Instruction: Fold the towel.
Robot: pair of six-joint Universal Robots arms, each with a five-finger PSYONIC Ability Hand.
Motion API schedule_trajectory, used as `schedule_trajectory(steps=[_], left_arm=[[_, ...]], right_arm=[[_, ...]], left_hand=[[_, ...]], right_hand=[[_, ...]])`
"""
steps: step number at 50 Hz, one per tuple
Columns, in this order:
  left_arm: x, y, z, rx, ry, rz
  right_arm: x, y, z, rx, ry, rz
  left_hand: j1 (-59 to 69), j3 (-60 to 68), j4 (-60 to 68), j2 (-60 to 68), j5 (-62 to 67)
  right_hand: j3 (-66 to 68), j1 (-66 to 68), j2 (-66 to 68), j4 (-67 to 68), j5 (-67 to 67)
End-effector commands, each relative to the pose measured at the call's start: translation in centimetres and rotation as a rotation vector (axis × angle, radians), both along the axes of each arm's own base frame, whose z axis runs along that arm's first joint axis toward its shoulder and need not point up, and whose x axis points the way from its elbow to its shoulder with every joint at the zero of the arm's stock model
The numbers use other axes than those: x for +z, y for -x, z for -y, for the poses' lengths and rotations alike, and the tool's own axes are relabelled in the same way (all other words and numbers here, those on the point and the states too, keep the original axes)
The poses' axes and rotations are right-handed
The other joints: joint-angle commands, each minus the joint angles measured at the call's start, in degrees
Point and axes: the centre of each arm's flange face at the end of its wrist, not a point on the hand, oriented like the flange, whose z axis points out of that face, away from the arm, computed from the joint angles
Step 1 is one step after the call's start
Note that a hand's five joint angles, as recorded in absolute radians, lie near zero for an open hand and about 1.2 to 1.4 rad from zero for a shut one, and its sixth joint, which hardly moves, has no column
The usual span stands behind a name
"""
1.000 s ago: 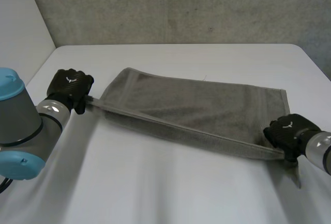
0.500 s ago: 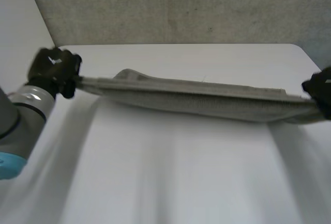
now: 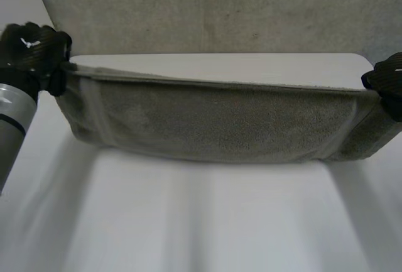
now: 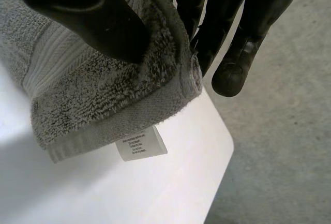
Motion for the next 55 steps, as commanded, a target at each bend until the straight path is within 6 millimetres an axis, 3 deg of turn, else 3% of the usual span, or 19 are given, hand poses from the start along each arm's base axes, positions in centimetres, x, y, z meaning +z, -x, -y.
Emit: schedule_trajectory(steps=[1,13,24,25,26,27,28,29,30,31,38,40,41,45,48,51,55], left_arm=[[-4.6,1.1,2.9,-0.014,-0.154,0.061],[-10.8,3.0,6.6,-0.031,-0.346,0.112],[-12.6,5.0,8.5,-0.065,-0.359,0.122],[-12.8,5.3,8.7,-0.070,-0.359,0.124],[-12.9,5.6,8.7,-0.074,-0.360,0.126],[-12.9,5.6,8.7,-0.074,-0.360,0.126],[-12.9,5.8,8.8,-0.073,-0.359,0.128],[-13.0,6.0,8.8,-0.063,-0.359,0.130],[-13.0,6.0,8.8,-0.063,-0.359,0.130],[-12.9,6.1,8.9,-0.046,-0.352,0.132],[-12.2,6.3,8.7,-0.001,-0.334,0.136],[-12.0,6.3,8.6,0.002,-0.328,0.135],[-11.5,6.4,8.5,-0.001,-0.319,0.132],[-9.4,6.5,7.6,-0.010,-0.283,0.118],[-8.2,6.1,6.9,-0.011,-0.260,0.108],[-7.6,6.0,6.5,-0.012,-0.252,0.103],[-7.0,5.7,4.9,-0.024,-0.250,0.098]], right_arm=[[-3.4,-0.2,3.1,0.006,-0.123,-0.004],[-9.2,-2.3,7.4,0.024,-0.238,-0.035],[-12.5,-3.6,9.8,-0.010,-0.255,-0.077],[-12.7,-3.7,10.3,-0.015,-0.248,-0.070],[-12.9,-3.7,10.7,-0.023,-0.240,-0.057],[-12.9,-3.7,10.7,-0.023,-0.240,-0.057],[-12.9,-3.8,11.1,-0.033,-0.229,-0.036],[-12.8,-3.8,11.5,-0.043,-0.215,-0.016],[-12.8,-3.8,11.5,-0.043,-0.215,-0.015],[-12.8,-3.8,11.8,-0.049,-0.202,0.000],[-12.1,-4.0,12.3,-0.063,-0.146,0.051],[-11.6,-4.1,12.3,-0.066,-0.125,0.068],[-10.4,-4.0,12.0,-0.070,-0.093,0.088],[-7.7,-3.8,10.3,-0.065,-0.040,0.113],[-6.9,-3.7,8.8,-0.054,-0.035,0.112],[-6.5,-3.7,8.1,-0.053,-0.038,0.112],[-6.7,-3.0,5.5,-0.062,-0.081,0.094]], left_hand=[[-0.9,-8.3,-6.9,-4.7,-15.5],[-0.9,-8.3,-6.9,-4.7,-15.5],[-0.9,-8.3,-6.9,-4.7,-15.5],[-0.9,-8.3,-6.9,-4.7,-15.5],[-11.0,-18.5,-17.1,-14.8,-25.6],[-11.1,-18.6,-17.2,-14.9,-25.7],[-30.6,-38.1,-36.7,-34.4,-45.2],[-50.8,-58.2,-56.8,-54.6,-65.4],[-51.0,-58.4,-57.0,-54.8,-65.6],[-70.1,-77.6,-76.2,-73.9,-84.7],[-70.6,-78.1,-76.7,-74.4,-85.3],[-70.6,-78.1,-76.7,-74.4,-85.3],[-70.6,-78.1,-76.7,-74.4,-85.3],[-70.6,-78.1,-76.7,-74.4,-85.3],[-70.5,-78.0,-76.6,-74.3,-85.1],[-70.5,-77.9,-76.6,-74.3,-85.1],[-70.1,-77.6,-76.2,-73.9,-84.7]], right_hand=[[3.4,5.2,3.4,3.4,1.2],[3.4,5.2,3.4,3.4,1.2],[1.3,3.1,1.3,1.3,-1.0],[-14.3,-12.6,-14.4,-14.4,-16.6],[-37.3,-35.6,-37.3,-37.4,-39.6],[-37.5,-35.8,-37.6,-37.6,-39.8],[-56.7,-55.0,-56.7,-56.7,-59.0],[-66.6,-64.8,-66.6,-66.6,-68.8],[-66.6,-64.8,-66.6,-66.6,-68.8],[-66.6,-64.8,-66.6,-66.6,-68.8],[-66.6,-64.8,-66.6,-66.6,-68.8],[-66.6,-64.8,-66.6,-66.6,-68.8],[-66.6,-64.8,-66.6,-66.6,-68.8],[-66.6,-64.8,-66.6,-66.6,-68.8],[-66.6,-64.8,-66.6,-66.6,-68.8],[-66.6,-64.8,-66.6,-66.6,-68.8],[-66.6,-64.8,-66.6,-66.6,-68.8]])
